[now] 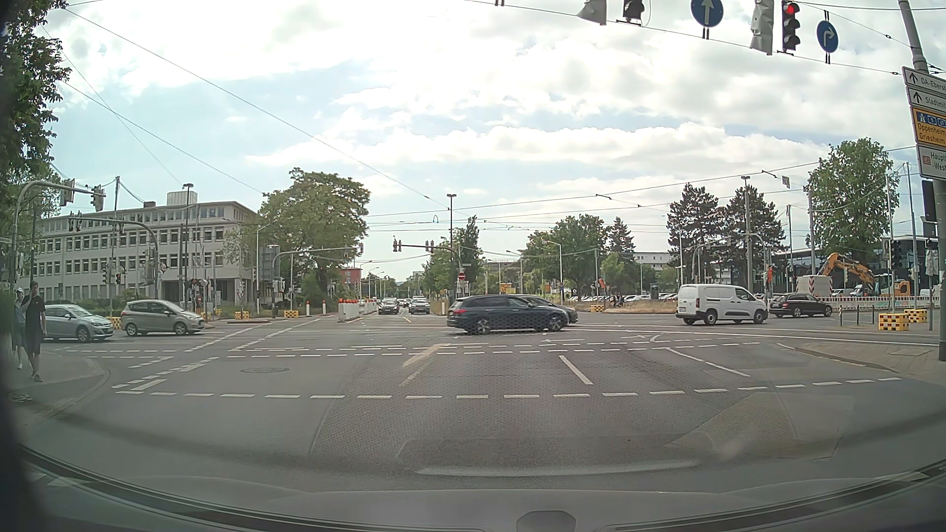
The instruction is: Follow the waypoints while adhering to traffic rules and regulations
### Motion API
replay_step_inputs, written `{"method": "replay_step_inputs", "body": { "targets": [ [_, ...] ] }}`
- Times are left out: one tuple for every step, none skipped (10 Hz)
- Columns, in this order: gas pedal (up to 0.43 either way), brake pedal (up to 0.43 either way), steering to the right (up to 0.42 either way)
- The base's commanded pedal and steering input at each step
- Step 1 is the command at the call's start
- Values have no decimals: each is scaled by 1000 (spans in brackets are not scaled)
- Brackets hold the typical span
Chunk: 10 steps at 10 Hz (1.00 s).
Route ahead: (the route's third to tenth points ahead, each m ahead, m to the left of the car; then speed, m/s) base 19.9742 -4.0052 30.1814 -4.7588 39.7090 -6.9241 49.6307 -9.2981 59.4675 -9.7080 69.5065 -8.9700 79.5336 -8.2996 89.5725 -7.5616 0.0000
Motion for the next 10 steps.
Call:
{"method": "replay_step_inputs", "body": {
  "targets": [
    [0, 268, 20],
    [0, 268, 21],
    [0, 268, 21],
    [0, 268, 20],
    [0, 268, 21],
    [0, 268, 20],
    [0, 268, 21],
    [0, 268, 20],
    [0, 268, 20],
    [0, 268, 20]
  ]
}}
